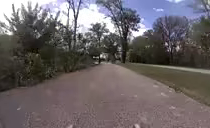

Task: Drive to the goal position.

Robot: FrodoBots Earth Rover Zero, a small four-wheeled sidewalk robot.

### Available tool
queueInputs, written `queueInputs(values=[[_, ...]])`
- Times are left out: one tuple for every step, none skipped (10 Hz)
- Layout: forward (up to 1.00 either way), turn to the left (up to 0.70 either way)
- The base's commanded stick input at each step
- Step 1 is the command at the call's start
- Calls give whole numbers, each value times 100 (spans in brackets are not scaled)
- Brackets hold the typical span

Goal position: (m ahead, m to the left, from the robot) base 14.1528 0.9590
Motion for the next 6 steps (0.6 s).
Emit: queueInputs(values=[[100, 0], [100, 0], [100, 0], [100, 0], [100, 0], [100, 0]])
